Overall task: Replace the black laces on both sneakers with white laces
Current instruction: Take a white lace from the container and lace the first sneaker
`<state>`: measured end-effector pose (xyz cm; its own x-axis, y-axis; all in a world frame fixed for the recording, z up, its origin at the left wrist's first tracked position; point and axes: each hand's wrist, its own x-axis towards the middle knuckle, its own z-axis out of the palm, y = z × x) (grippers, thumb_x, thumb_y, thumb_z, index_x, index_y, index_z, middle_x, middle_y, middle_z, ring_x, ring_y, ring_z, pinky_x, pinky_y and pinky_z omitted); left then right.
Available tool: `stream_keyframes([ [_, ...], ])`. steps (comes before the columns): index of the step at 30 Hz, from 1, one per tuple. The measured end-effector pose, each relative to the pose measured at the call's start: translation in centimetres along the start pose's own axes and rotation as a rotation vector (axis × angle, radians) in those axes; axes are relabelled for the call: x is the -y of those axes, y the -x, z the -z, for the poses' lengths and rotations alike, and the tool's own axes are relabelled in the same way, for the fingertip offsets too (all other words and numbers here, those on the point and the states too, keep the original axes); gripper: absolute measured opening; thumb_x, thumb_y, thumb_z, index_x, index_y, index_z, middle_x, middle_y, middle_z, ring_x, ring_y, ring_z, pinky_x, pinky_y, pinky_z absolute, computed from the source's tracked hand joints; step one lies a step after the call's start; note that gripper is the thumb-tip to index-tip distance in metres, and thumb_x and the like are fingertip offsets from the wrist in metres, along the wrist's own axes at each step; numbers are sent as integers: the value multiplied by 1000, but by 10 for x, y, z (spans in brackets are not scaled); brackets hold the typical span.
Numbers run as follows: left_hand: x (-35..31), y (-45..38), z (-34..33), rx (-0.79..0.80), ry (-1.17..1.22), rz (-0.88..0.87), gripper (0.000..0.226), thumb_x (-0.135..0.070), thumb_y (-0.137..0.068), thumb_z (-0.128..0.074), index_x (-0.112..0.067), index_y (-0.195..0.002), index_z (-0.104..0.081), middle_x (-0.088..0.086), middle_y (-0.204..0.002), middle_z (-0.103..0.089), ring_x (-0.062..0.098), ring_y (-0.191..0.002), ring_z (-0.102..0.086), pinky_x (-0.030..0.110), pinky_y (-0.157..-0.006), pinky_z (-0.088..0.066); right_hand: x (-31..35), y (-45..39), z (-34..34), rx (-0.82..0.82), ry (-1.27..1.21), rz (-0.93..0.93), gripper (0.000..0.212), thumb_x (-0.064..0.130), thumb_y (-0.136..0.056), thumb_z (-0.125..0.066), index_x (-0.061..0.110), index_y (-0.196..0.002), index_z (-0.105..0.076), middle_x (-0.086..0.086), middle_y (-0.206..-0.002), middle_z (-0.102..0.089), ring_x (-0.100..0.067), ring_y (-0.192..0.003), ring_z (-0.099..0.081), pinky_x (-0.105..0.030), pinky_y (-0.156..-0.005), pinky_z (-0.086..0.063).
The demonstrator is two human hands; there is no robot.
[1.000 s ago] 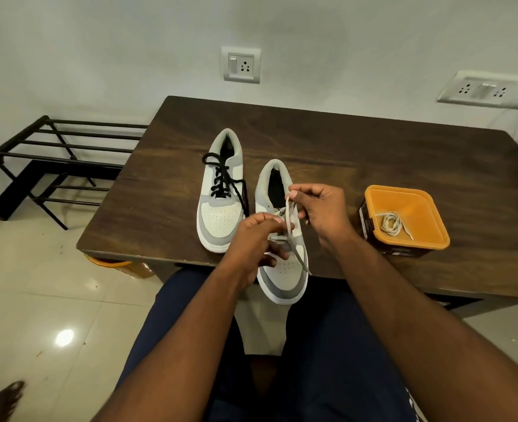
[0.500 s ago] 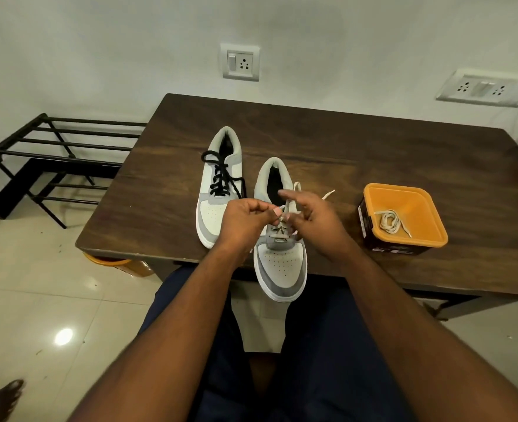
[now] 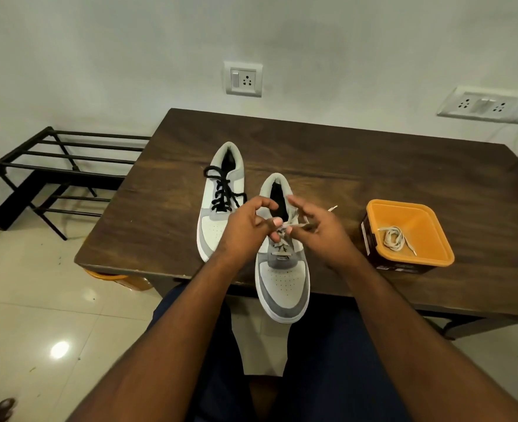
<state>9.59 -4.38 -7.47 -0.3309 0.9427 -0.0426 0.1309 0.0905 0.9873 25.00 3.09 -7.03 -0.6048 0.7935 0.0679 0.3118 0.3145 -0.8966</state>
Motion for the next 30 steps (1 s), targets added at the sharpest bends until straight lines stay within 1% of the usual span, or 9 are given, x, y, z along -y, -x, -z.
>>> stream_keyframes([
  [2, -3, -1, -3, 19, 3, -33, 20, -13, -94, -61, -19, -113, -56, 10, -65, -69, 26, -71, -71, 29, -74, -58, 6, -1, -6, 93, -200, 10, 49, -6, -86, -63, 22, -126, -58, -1, -104, -71, -9, -100, -65, -30, -91, -54],
  [5, -2, -5, -3, -28, -38, -41, 20, -22, -96, -60, -21, -114, -51, 6, -59, -67, 20, -62, -69, 27, -67, -54, 8, -7, -10, -18, -279, -18, 24, -5, -87, -63, 15, -96, -72, -2, -75, -71, -7, -69, -64, -23, -68, -52],
  [7, 1, -9, -1, -103, -45, -48, 15, -26, -97, -59, -21, -110, -53, 3, -56, -64, 14, -55, -64, 23, -61, -49, 4, -11, -8, -110, -212, -77, 19, 0, -91, -60, 13, -93, -73, 0, -83, -71, -6, -75, -65, -24, -70, -52],
  [10, 13, -18, 4, -189, -170, -82, 9, -19, -98, -56, -23, -105, -60, -4, -66, -63, 7, -63, -61, 22, -67, -47, -3, -16, -5, -149, -23, -144, 20, 9, -94, -57, 18, -94, -74, 4, -93, -71, -11, -91, -66, -33, -87, -53],
  [13, 23, -22, 5, -99, -315, -74, 35, -1, -95, -52, -25, -116, -65, -6, -91, -59, 0, -82, -56, 10, -74, -42, -2, -18, -3, -100, 65, -147, 13, 13, -84, -70, 24, -80, -74, 9, -80, -72, -12, -82, -68, -38, -83, -55],
  [15, 28, -21, 4, -85, -336, -72, 41, 3, -92, -56, -26, -118, -66, -3, -105, -56, -1, -88, -55, 3, -75, -42, 1, -20, -3, -92, 98, -126, 8, 13, -82, -72, 21, -81, -74, 12, -79, -69, -6, -79, -65, -32, -78, -53],
  [18, 35, -18, 2, -109, -221, -52, 41, 0, -85, -70, -25, -117, -66, -3, -107, -55, 5, -78, -62, 11, -70, -52, 5, -27, -6, -107, 216, -38, 7, 13, -89, -64, 14, -87, -71, 10, -85, -61, -2, -81, -55, -21, -72, -41],
  [22, 40, -17, 2, -126, -135, -40, 44, -2, -80, -75, -22, -118, -66, 1, -107, -59, 12, -76, -66, 18, -72, -56, -2, -40, -13, -7, 443, 14, 12, 14, -94, -55, 17, -91, -66, 4, -92, -47, -17, -96, -48, -27, -79, -36],
  [30, 42, -19, 2, -133, -103, -50, 44, 0, -77, -77, -23, -113, -66, -1, -99, -58, -5, -64, -59, 25, -75, -58, -9, -42, -28, 18, 490, -30, 16, 13, -92, -53, 19, -87, -67, 2, -95, -45, -23, -105, -46, -32, -86, -39],
])
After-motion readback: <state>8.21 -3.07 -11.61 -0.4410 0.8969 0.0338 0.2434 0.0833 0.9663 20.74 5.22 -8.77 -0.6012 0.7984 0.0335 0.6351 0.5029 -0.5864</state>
